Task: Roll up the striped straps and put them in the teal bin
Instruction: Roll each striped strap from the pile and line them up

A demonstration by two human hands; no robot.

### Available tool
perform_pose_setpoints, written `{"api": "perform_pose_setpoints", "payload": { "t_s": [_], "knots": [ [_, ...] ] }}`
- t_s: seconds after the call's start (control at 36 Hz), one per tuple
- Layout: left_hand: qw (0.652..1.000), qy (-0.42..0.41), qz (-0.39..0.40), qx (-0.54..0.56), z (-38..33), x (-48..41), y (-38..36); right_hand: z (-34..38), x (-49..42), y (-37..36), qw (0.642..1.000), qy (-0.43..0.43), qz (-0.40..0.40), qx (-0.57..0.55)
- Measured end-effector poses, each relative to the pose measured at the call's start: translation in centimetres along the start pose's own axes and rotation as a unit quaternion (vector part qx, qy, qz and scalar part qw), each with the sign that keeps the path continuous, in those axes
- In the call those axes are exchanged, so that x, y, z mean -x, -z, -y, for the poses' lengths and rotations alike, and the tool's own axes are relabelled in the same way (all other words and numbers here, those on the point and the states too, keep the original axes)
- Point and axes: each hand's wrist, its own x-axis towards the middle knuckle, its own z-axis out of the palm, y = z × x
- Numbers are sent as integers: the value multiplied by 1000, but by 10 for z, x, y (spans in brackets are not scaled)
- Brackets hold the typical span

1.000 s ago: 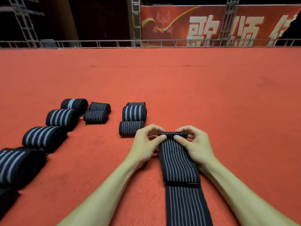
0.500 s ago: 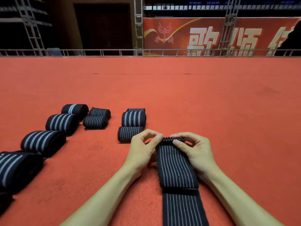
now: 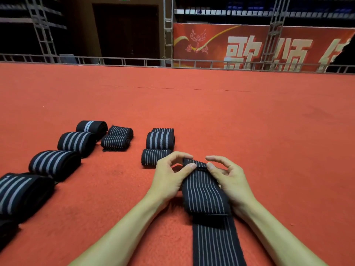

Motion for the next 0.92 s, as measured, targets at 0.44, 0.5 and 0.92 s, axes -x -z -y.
{"api": "perform_pose_setpoints", "payload": {
  "t_s": [0.44,0.5,0.92],
  "knots": [
    [996,65,35,55,-3,5,-1,3,-2,7,989,116,-14,96],
    [992,85,33,86,-5,5,-3,3,-1,6,989,119,-5,91],
    [999,-38,-17,-24,-1,3,-3,7,6,-3,999,15,27,-20]
  ]
}}
